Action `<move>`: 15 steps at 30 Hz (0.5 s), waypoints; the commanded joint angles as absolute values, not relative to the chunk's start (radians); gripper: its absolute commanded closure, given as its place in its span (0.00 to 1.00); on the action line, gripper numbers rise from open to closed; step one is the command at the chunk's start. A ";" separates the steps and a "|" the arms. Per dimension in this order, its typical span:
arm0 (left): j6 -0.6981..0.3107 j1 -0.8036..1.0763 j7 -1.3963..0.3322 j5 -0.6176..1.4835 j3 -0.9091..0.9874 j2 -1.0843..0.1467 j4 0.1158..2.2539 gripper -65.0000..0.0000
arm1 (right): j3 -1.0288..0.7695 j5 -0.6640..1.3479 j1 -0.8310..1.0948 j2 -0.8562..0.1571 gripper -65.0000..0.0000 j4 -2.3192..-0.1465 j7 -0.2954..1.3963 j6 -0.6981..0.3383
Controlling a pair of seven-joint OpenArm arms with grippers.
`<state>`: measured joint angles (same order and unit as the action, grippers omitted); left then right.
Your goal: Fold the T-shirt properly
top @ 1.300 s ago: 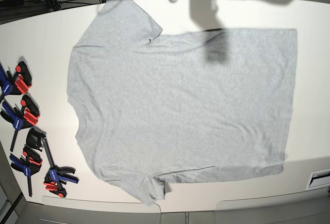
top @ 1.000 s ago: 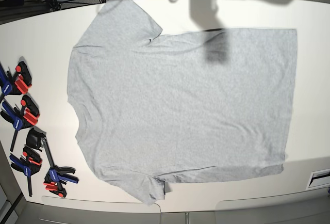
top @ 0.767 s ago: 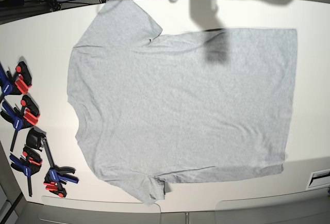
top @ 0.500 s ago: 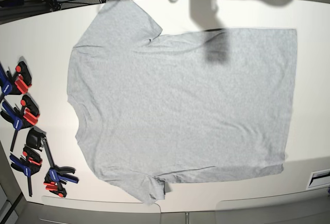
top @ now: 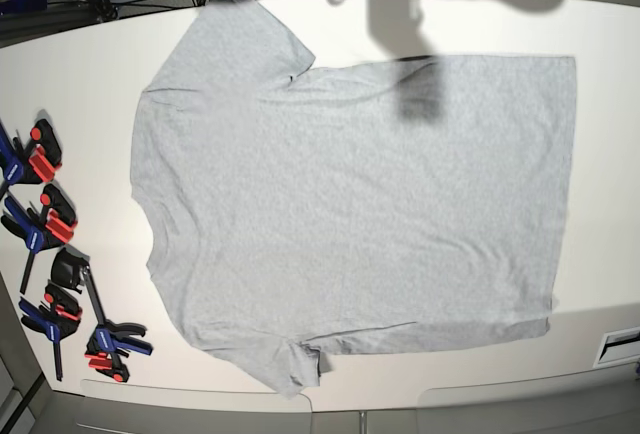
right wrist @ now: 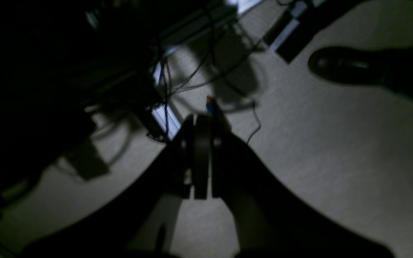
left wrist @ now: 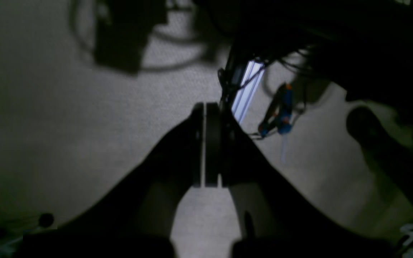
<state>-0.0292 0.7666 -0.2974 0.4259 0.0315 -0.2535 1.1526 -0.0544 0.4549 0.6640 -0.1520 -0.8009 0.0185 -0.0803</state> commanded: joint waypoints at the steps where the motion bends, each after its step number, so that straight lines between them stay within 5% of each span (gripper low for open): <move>1: -0.030 0.822 -0.304 0.441 0.033 -0.273 1.224 1.00 | -0.055 0.480 0.717 -0.163 1.00 -0.859 0.007 -0.094; 7: -0.038 1.069 -0.387 0.455 0.039 -0.352 1.660 1.00 | -0.160 0.618 0.995 -0.177 1.00 -1.246 0.008 -0.168; 15: -0.330 1.244 -0.581 0.665 0.246 -0.383 2.111 1.00 | -0.496 0.973 1.170 -0.177 1.00 -1.644 0.193 -0.410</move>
